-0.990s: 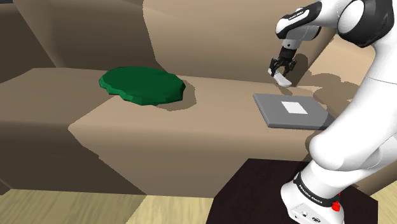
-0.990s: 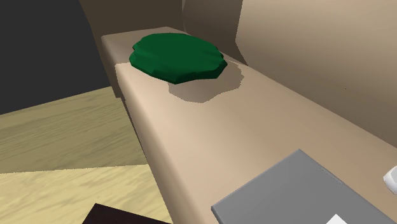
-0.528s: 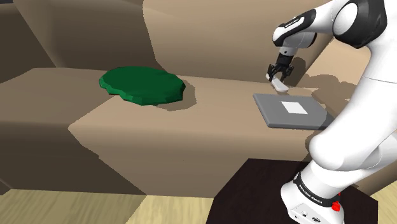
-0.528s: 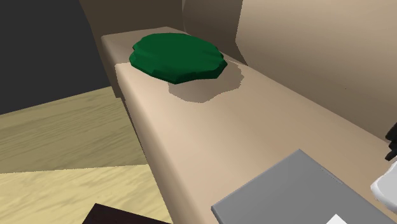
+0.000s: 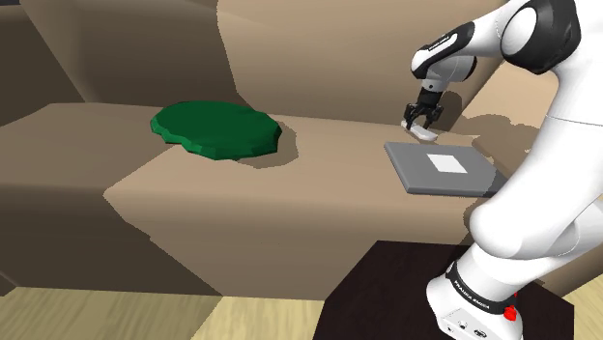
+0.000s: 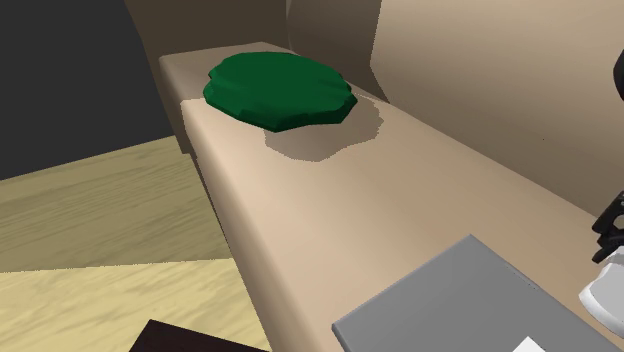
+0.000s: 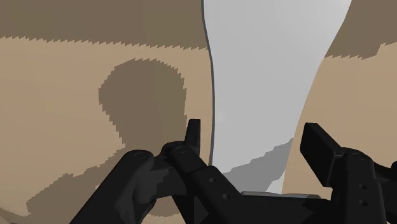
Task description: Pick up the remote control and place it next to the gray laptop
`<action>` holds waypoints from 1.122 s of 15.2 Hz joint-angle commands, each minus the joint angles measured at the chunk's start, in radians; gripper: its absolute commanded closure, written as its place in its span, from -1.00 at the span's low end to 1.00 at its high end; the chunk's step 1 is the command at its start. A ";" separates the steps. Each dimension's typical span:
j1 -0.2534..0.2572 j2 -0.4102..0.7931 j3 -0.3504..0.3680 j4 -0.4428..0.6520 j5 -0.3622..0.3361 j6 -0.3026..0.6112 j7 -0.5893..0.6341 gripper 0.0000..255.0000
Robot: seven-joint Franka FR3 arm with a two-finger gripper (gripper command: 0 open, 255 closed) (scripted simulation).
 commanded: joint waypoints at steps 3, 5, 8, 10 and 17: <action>0.000 0.000 0.000 -0.002 0.000 0.001 0.000 1.00; 0.000 0.001 0.000 -0.002 0.000 0.000 0.000 -1.00; 0.000 0.001 0.000 -0.002 0.000 0.001 0.000 -1.00; 0.000 0.000 0.000 -0.002 0.000 0.001 0.000 -1.00; 0.004 -0.047 -0.005 0.067 -0.019 -0.114 0.012 -1.00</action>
